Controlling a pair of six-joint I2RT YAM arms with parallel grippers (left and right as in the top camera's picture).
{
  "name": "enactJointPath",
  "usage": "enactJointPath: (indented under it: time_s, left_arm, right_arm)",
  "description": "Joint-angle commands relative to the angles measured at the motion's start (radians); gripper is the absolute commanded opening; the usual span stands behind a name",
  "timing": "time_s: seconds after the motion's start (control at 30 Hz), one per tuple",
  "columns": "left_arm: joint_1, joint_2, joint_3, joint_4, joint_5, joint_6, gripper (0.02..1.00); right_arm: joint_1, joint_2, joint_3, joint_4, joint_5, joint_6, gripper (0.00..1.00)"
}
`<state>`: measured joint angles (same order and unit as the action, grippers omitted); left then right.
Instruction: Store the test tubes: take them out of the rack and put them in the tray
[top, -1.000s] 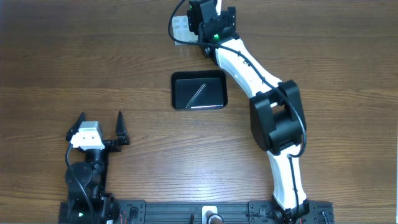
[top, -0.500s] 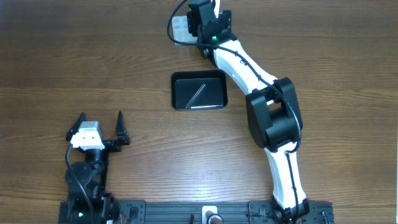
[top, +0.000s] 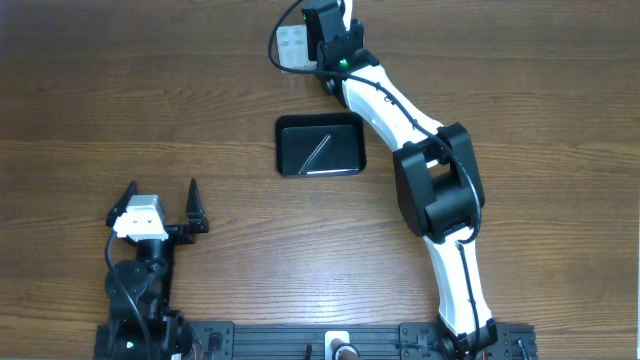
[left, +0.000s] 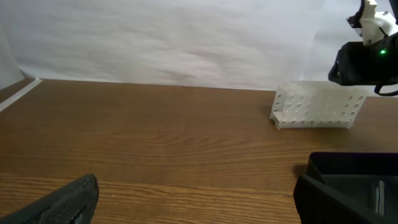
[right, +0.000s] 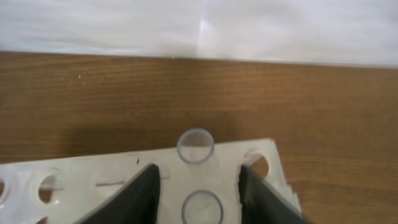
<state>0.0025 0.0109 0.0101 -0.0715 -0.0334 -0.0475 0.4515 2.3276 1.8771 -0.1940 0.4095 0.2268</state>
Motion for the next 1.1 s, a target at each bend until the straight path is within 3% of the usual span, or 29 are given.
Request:
enactJointPath:
  time_s: [0.03,0.4,1.1]
  left_arm:
    - [0.007,-0.007,-0.004,-0.001,0.010,0.014,0.998]
    - [0.007,-0.007,-0.004,-0.001,0.010,0.014,0.998]
    - [0.007,-0.007,-0.004,-0.001,0.010,0.014,0.998]
  right_arm:
    - [0.012,0.013,0.021,0.000,0.008,0.001,0.281]
    - [0.014,0.013,0.021,0.000,0.024,0.001,0.077]
    - [0.016,-0.113,0.021,-0.029,0.033,0.001,0.049]
